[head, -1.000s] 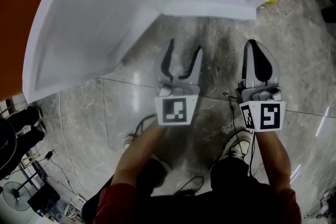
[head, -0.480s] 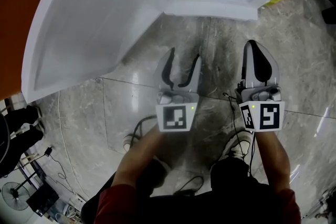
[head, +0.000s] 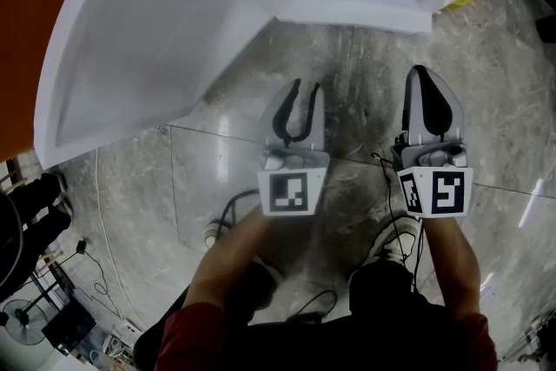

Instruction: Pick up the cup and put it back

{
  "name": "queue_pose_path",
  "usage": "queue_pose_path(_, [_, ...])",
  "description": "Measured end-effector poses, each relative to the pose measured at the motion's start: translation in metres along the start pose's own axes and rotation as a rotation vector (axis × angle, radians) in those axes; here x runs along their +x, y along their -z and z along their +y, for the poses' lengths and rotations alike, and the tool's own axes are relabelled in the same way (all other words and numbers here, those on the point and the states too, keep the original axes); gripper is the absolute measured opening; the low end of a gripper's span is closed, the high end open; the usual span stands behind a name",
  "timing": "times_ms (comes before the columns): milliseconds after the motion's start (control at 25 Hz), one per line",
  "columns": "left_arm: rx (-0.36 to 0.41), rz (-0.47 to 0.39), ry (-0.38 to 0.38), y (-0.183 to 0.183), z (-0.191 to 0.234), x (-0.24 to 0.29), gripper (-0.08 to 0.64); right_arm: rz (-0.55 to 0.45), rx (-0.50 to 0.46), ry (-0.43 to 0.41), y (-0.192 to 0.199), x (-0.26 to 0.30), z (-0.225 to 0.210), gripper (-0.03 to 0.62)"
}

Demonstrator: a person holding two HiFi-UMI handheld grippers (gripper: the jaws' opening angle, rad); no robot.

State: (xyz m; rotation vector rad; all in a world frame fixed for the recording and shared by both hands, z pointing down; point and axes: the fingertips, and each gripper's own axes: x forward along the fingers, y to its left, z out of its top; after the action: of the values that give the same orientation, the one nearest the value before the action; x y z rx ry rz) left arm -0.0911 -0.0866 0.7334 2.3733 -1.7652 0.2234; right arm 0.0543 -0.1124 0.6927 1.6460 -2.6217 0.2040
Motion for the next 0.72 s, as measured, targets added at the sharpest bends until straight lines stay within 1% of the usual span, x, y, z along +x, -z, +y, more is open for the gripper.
queue_pose_path(120, [0.009, -0.004, 0.002, -0.002, 0.001, 0.000, 0.062, -0.001, -0.001, 0.000, 0.000, 0.000, 0.000, 0.002])
queue_pose_path(240, [0.032, -0.002, -0.001, -0.004, 0.005, 0.000, 0.000, 0.000, -0.001, 0.002, 0.001, 0.000, 0.000, 0.002])
queue_pose_path(320, [0.042, 0.011, -0.012, -0.003, 0.011, 0.002, -0.002, 0.002, -0.004, 0.003, 0.001, 0.001, 0.000, 0.000])
queue_pose_path(440, [0.028, 0.019, -0.008, -0.003, 0.018, 0.006, -0.002, 0.007, -0.010, 0.007, 0.001, 0.001, 0.002, 0.000])
queue_pose_path(600, [0.061, -0.007, 0.042, -0.008, 0.015, 0.006, -0.002, 0.021, -0.020, 0.013, 0.002, 0.002, 0.003, 0.000])
queue_pose_path(720, [0.118, -0.006, 0.120, -0.013, 0.009, 0.004, -0.002, 0.054, -0.002, 0.005, 0.006, 0.003, 0.007, 0.000])
